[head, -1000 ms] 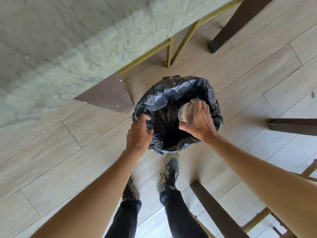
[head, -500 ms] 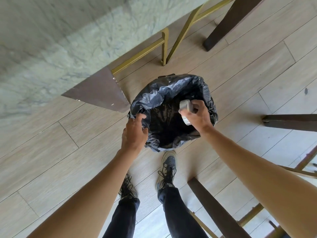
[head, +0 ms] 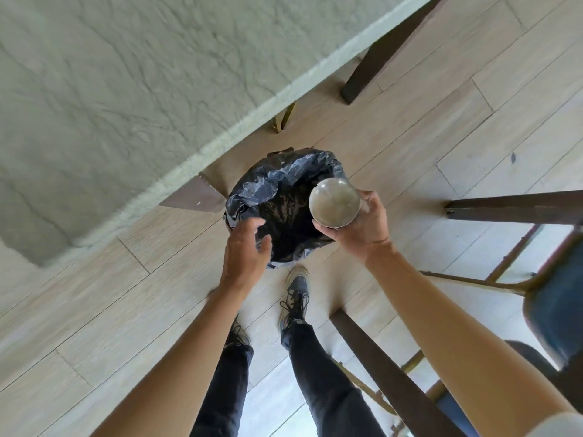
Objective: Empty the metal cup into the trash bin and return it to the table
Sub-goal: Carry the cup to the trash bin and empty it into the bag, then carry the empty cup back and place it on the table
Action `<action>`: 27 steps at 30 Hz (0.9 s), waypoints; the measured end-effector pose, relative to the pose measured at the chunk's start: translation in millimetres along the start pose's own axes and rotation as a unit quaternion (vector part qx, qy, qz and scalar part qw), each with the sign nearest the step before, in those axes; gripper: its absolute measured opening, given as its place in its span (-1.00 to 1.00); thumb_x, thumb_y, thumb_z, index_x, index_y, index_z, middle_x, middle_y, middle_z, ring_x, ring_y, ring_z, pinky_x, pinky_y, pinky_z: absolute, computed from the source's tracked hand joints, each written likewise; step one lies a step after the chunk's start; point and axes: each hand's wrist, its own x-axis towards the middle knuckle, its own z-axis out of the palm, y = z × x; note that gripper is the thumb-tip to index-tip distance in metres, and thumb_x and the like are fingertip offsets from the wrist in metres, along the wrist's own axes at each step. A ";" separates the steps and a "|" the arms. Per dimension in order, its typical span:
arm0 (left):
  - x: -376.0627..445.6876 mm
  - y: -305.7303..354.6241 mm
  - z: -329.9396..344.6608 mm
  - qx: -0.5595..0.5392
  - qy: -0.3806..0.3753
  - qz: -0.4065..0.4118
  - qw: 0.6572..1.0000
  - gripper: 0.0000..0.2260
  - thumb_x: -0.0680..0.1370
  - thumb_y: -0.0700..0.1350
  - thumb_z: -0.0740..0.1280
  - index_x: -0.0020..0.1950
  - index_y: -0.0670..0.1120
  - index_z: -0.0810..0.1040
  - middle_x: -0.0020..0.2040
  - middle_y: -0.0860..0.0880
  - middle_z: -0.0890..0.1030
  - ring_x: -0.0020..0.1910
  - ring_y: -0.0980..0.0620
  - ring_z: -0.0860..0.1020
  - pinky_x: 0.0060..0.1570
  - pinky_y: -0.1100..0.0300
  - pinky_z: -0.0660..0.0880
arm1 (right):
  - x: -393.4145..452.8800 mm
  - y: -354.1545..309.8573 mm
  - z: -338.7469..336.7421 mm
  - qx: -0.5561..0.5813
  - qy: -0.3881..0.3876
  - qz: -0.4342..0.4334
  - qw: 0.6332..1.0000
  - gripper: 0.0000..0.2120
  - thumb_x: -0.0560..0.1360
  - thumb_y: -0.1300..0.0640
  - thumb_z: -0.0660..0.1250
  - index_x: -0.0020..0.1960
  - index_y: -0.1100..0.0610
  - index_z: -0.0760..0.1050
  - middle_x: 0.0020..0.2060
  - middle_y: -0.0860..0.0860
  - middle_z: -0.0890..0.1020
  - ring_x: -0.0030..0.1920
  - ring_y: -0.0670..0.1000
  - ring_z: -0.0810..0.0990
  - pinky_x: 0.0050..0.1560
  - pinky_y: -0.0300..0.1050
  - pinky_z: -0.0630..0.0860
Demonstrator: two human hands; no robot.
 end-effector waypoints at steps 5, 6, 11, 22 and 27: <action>-29.6 72.1 -33.7 -0.060 -0.056 0.006 0.997 -0.71 0.60 -0.16 0.31 0.31 -0.16 0.46 0.17 -0.12 0.62 0.08 0.07 0.59 0.07 0.30 0.56 | -71.5 2.7 30.7 0.003 0.002 -0.006 1.000 -0.48 0.53 -0.12 0.23 0.39 0.13 0.48 0.43 0.27 0.43 0.30 0.31 0.51 0.16 0.22 0.58; -38.1 84.5 -42.9 -0.063 -0.064 0.009 0.996 -0.72 0.61 -0.14 0.29 0.31 -0.16 0.46 0.15 -0.11 0.64 0.07 0.08 0.60 0.03 0.41 0.53 | -86.9 2.3 36.9 -0.008 0.001 -0.011 1.000 -0.48 0.55 -0.13 0.20 0.38 0.14 0.48 0.40 0.27 0.46 0.28 0.30 0.52 0.12 0.20 0.60; -101.2 124.1 -101.0 -0.056 -0.076 -0.005 0.996 -0.76 0.60 -0.13 0.31 0.27 -0.10 0.50 0.11 -0.06 0.67 0.03 0.13 0.61 0.10 0.30 0.57 | -170.7 -3.7 61.5 -0.012 0.002 -0.036 0.999 -0.54 0.58 -0.14 0.19 0.31 0.13 0.54 0.31 0.25 0.51 0.25 0.27 0.54 0.15 0.19 0.59; -215.7 176.2 -250.4 -0.056 -0.061 0.014 0.996 -0.81 0.59 -0.12 0.31 0.20 -0.06 0.57 0.04 0.03 0.66 0.02 0.13 0.61 0.09 0.23 0.57 | -335.7 20.1 168.5 -0.117 -0.004 -0.072 0.991 -0.56 0.58 -0.13 0.27 0.35 0.11 0.50 0.33 0.27 0.52 0.19 0.25 0.59 -0.17 0.03 0.68; -252.1 168.4 -319.1 -0.072 -0.031 0.031 0.996 -0.84 0.59 -0.10 0.31 0.16 0.01 0.57 0.00 0.13 0.65 0.00 0.20 0.60 0.10 0.22 0.57 | -381.9 65.5 218.0 -0.149 -0.052 -0.074 0.985 -0.56 0.56 -0.14 0.30 0.32 0.08 0.57 0.34 0.28 0.54 0.18 0.26 0.64 -0.04 0.14 0.68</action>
